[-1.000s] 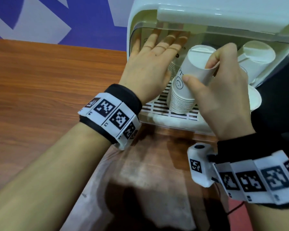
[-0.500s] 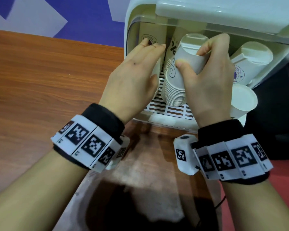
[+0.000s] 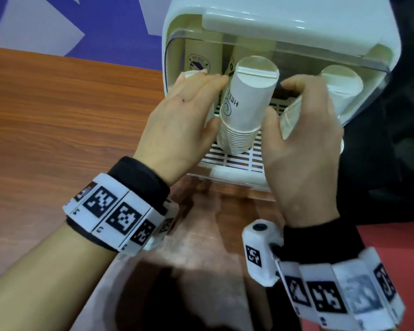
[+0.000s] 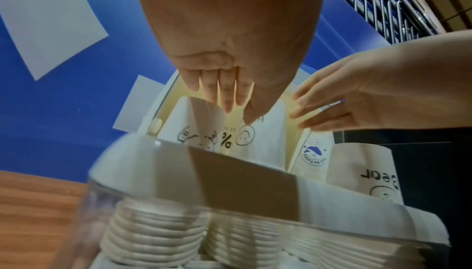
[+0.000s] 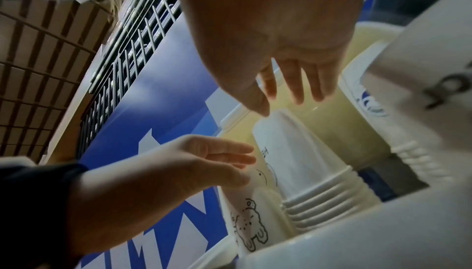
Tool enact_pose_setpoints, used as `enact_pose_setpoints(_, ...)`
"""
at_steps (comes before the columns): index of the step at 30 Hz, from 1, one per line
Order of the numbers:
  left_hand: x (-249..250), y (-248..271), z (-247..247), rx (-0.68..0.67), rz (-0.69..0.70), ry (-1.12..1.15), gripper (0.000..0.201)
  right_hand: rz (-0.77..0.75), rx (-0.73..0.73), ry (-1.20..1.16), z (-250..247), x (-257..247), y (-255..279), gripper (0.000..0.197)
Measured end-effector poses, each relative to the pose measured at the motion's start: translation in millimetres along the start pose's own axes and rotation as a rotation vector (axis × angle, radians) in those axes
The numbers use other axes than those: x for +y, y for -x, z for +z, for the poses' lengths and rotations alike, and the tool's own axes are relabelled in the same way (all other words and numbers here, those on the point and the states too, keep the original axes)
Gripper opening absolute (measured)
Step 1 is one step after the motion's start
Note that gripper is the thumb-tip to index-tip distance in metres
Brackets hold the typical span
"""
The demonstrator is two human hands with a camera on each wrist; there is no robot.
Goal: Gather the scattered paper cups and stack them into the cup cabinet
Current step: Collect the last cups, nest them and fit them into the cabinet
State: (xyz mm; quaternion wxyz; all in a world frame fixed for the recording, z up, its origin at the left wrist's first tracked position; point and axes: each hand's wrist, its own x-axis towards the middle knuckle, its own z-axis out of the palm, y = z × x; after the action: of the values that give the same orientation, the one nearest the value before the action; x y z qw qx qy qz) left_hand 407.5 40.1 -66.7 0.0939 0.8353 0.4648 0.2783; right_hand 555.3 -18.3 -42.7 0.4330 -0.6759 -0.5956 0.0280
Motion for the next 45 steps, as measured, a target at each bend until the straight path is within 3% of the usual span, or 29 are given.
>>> enact_pose_setpoints(3,12.0,-1.6,-0.1,0.018,-0.013,0.038,0.059,0.056,0.088,0.149,-20.2,17.4,-3.8,0.035)
enact_pose_setpoints(5,18.5,-2.2,0.5,0.013,-0.009,0.060,0.064,0.165,0.021,0.277,-27.2,32.9,-14.0,0.041)
enact_pose_setpoints(8,22.7,-3.9,5.6,0.031,0.003,0.060,0.057,0.211,-0.028,0.376,-28.0,40.6,-18.6,0.037)
enact_pose_setpoints(12,23.0,-4.7,14.6,0.048,-0.006,0.071,0.050,0.231,-0.030,0.340,-23.2,33.8,-17.2,0.030)
enact_pose_setpoints(16,22.7,-5.3,18.0,0.041,-0.010,0.076,0.053,0.147,0.054,0.214,-22.6,41.1,-21.4,0.014)
enact_pose_setpoints(21,18.9,-7.3,18.3,0.018,-0.037,0.065,0.056,0.059,0.191,0.084,-14.4,56.2,-17.7,0.013)
enact_pose_setpoints(31,19.3,-7.8,19.2,0.017,-0.045,0.092,0.056,0.143,0.148,0.150,-6.6,59.0,-45.9,0.008)
enact_pose_setpoints(42,17.7,-8.4,20.7,0.009,-0.036,0.078,0.059,0.128,-0.073,0.194,-26.2,54.8,-20.5,0.049)
enact_pose_setpoints(45,18.5,-8.6,21.7,0.012,-0.034,0.080,0.060,0.189,-0.207,0.223,-34.2,55.0,-9.8,0.063)
